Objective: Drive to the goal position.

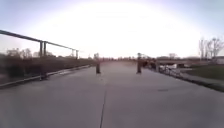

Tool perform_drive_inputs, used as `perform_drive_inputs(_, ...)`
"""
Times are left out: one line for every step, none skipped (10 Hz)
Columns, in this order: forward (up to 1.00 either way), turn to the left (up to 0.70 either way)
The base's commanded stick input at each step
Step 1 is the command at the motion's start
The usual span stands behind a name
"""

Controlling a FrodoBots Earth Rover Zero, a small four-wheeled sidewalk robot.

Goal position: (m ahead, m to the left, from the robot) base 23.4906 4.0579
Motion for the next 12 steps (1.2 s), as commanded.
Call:
perform_drive_inputs(0.00, 0.00)
perform_drive_inputs(0.03, 0.01)
perform_drive_inputs(0.05, 0.01)
perform_drive_inputs(0.06, 0.01)
perform_drive_inputs(0.08, 0.01)
perform_drive_inputs(0.60, 0.01)
perform_drive_inputs(1.00, 0.02)
perform_drive_inputs(1.00, 0.03)
perform_drive_inputs(1.00, 0.03)
perform_drive_inputs(1.00, 0.02)
perform_drive_inputs(1.00, 0.01)
perform_drive_inputs(1.00, 0.01)
